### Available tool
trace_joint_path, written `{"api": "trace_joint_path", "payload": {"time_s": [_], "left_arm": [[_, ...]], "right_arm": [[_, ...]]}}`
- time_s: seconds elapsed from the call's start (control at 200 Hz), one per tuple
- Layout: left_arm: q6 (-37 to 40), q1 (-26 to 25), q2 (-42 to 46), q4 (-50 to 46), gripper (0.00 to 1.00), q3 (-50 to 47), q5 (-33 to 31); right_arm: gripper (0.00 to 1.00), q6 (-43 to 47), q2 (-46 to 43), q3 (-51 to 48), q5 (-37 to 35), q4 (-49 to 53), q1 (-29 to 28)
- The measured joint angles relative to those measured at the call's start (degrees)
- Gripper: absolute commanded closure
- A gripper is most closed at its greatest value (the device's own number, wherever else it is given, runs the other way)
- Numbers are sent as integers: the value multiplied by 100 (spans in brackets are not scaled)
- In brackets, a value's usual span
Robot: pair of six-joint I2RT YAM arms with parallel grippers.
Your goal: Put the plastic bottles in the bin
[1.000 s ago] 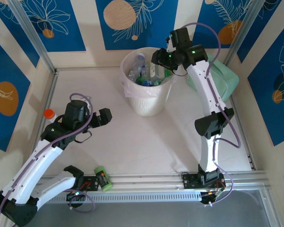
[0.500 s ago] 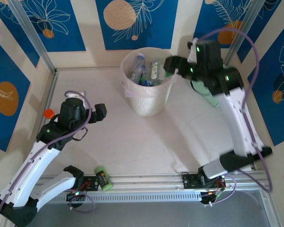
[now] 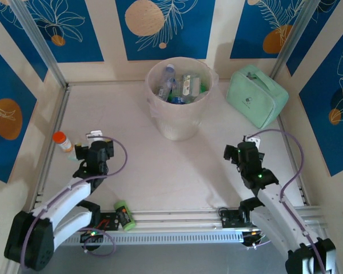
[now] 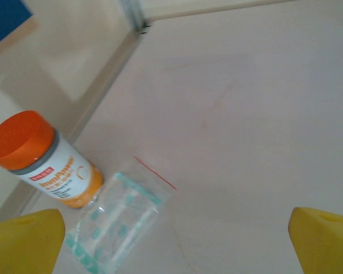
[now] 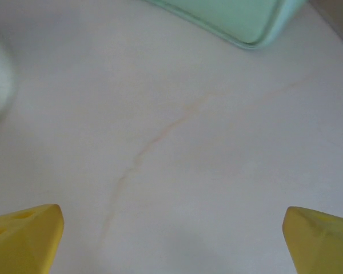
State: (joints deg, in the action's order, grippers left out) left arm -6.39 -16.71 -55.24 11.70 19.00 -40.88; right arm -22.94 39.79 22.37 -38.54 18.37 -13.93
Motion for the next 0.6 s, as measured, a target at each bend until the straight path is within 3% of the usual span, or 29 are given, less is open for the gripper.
{"api": "trace_joint_path", "payload": {"time_s": [0.18, 0.29, 0.46, 0.6], "left_arm": [[-20, 645, -1405, 1530, 0, 11, 170], [87, 785, -2365, 2472, 0, 22, 420], [321, 1099, -3001, 3071, 0, 144, 1530], [466, 1198, -3362, 3875, 0, 101, 2382]], "right_arm": [[1, -92, 1836, -72, -756, -1698, 474], [1, 184, 3143, 79, -717, -2612, 525], [1, 957, 4393, 352, 498, -4496, 813], [1, 1193, 4677, 74, 1834, -5884, 1335]]}}
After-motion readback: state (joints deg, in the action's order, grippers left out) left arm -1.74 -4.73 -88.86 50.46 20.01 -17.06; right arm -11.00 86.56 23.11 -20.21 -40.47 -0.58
